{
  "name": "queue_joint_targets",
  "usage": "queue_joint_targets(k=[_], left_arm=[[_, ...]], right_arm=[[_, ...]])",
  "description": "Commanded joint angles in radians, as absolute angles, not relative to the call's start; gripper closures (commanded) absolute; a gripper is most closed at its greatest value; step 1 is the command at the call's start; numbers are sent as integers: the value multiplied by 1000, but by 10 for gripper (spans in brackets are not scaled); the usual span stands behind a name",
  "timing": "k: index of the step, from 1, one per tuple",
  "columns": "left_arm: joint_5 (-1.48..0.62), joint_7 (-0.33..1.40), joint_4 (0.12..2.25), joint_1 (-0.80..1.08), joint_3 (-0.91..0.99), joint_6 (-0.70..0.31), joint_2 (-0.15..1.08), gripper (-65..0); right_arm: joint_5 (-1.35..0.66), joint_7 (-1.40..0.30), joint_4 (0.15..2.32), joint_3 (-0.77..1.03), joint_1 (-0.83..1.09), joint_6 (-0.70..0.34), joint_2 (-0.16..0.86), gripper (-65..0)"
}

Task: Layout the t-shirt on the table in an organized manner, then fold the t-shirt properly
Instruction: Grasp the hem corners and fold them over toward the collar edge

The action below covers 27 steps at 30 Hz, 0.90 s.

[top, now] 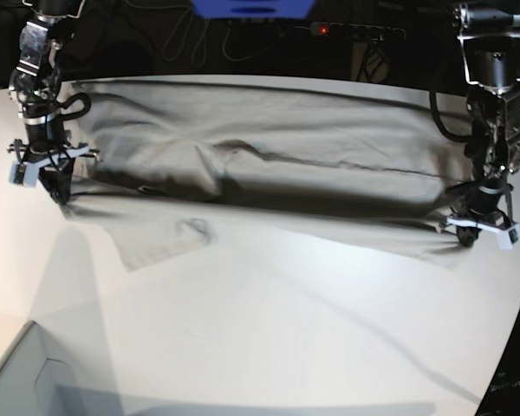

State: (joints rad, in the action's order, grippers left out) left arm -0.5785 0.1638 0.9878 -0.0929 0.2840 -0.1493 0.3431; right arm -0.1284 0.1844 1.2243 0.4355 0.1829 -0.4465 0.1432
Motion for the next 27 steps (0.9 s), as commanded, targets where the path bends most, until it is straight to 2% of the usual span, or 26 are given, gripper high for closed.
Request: queue_joint_targets(k=[1,10,13,16,20,24,27], left_arm=[[-604,136,1004,-87,306,-147,352,0],[-667,137,1004,12,360,-147,341,-5],[-668,196,1004,24,364,-148,343,-9],[-670,292,1010,22,369,-148,349,-64],[-670,361,1119,76,435,-148,341,-171],[-670,414,1257,108,501,-148,318,-261],[-668,438,1334,108,559,-148,305,-292]], right_arm=[[-145,220,1254,438,206,-441,156,0],[-143,213,1219,433,246,-441,151,0],[-142,209,1211,432,246,-446,154,0],[-140,208,1211,437,246,-510,156,-102],[-140,213,1234,460,266,-619,156,-223],[-142,209,1314,490,288,-633,148,-253],[-142,209,1354,492,291,-634,142,-253]])
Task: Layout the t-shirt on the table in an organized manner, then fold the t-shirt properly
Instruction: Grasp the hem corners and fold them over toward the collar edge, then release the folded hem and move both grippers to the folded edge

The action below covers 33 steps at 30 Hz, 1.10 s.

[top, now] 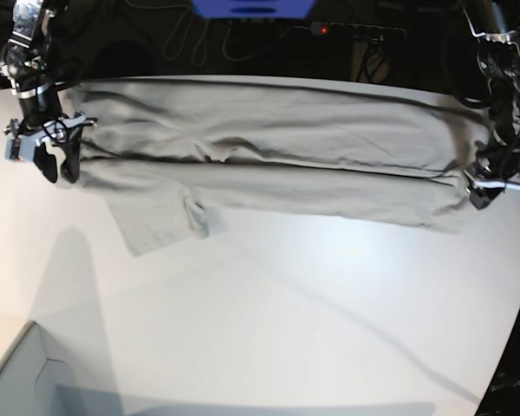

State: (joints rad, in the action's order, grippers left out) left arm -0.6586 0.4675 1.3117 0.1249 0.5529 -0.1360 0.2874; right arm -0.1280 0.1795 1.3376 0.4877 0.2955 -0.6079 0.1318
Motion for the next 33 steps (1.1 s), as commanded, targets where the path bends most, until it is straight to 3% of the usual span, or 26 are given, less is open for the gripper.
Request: queue_joint_targets(k=[1,7,17,25,33], left_arm=[[-665,444,1349,102,576,-148,300,-298],[-624,444,1287,-42,536,-143,309,-300],[-400,438,791,-360,444,-147,302,-300],[-381,438,717,-378,440,-147,300,-299],[-380,443,716,-372,438,-145,298,-298]], right_arm=[[-142,209,1360,493,294,-634,140,-254],[-142,208,1379,486,280,-634,140,-254],[-142,65,1379,492,228,-634,130,-253],[-142,62,1380,489,220,-634,133,-253],[-142,61,1520,479,197,-634,130,-253]])
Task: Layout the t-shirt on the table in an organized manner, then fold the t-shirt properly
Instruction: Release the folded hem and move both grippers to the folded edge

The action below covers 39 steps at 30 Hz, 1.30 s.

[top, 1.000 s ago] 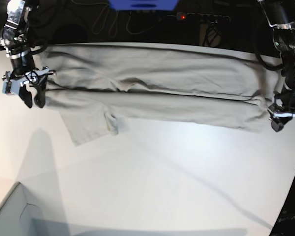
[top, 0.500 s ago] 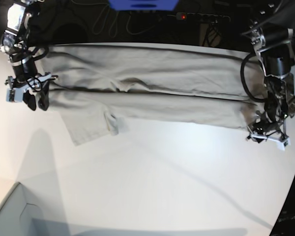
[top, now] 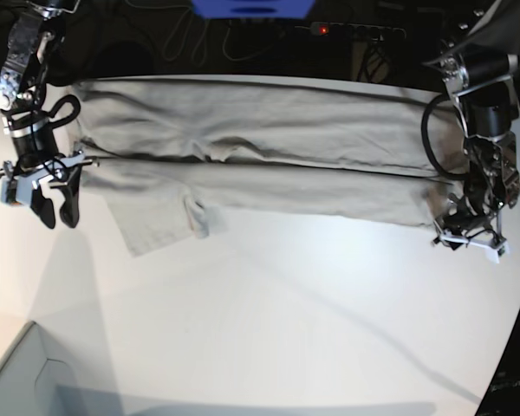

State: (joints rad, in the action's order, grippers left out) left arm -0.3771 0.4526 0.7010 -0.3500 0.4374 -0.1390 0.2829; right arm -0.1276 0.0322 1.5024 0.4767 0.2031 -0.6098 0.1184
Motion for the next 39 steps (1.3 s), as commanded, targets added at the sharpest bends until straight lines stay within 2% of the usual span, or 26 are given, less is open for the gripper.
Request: queue_joint_targets(k=[1,6,11,14,18,19,27,31,34,39], left_arm=[[-380,444,716,-372,438,-142,298,-298],[-380,443,714,-357,435,-139,298,-297],[-380,440,714,-355,315,-139,300,-292],[-381,443,714,-355,303,-139,302,-209],[-381,444,714,-355,318,-139,302,-19],[-381,446,714,-355,318,-139,302,0],[-387,447,714,-351,318,-139,309,0],[-389,447,716,-337,318,-139,309,0],[-389,447,716,-335,318,-139,309,0],[-389,447,716,-335,318,-139,309,0]], right_arm=[[-142,61,1534,466,185,-634,130,-253],[-140,-39,1552,403,117,-634,134,-251],[-140,-292,1501,341,-13,-634,157,-252],[-140,-409,1454,251,-71,-634,202,-256],[-140,-493,1282,179,-189,-634,236,-256],[-140,-496,1233,173,-216,-634,242,-256],[-139,-486,868,163,-409,-630,266,-258],[-127,-395,728,163,-452,-628,268,-310],[-27,-341,687,163,-449,-628,262,-340],[128,-285,685,166,-417,-628,211,-338]])
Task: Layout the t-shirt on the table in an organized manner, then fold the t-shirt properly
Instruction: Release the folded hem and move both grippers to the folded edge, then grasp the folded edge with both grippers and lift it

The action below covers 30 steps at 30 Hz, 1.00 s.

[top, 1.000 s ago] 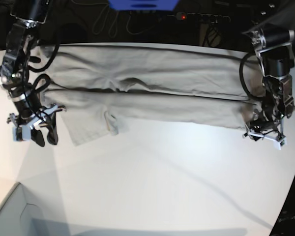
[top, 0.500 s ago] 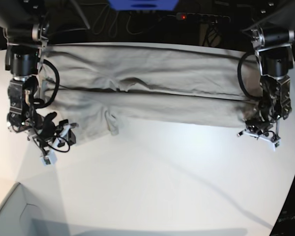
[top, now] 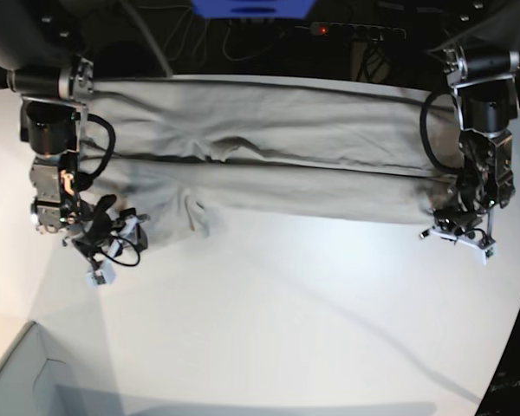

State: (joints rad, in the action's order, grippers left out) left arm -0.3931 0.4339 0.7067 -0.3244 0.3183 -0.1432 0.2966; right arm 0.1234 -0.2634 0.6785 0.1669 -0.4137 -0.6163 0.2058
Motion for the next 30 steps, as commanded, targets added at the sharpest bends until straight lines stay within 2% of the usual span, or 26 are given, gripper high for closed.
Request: queue_joint_targets(k=[1,5,9,14,18,23,30], left_arm=[[-389,447,716,-335,318,-139,309,0],[-384,447,716,-335,318,-142,309,0],[-389,447,716,-335,318,-142,309,0],[-392,447,730,-338,318,-145,311,0],[-392,446,792,-340,331,-145,321,0],[-394,447,898,-338,440,-147,311,0],[-394,447,943,-366,469,-147,291,0]], right_arm=[[139,-275,685,166,-414,-630,211,-328],[140,-263,680,165,-409,-630,197,-210],[140,-265,685,165,-412,-630,197,0],[140,-271,759,173,-423,-633,202,0],[136,-274,970,174,-383,-634,197,0],[82,-300,1208,176,-341,-634,156,0],[31,-329,1259,180,-364,-631,142,0]])
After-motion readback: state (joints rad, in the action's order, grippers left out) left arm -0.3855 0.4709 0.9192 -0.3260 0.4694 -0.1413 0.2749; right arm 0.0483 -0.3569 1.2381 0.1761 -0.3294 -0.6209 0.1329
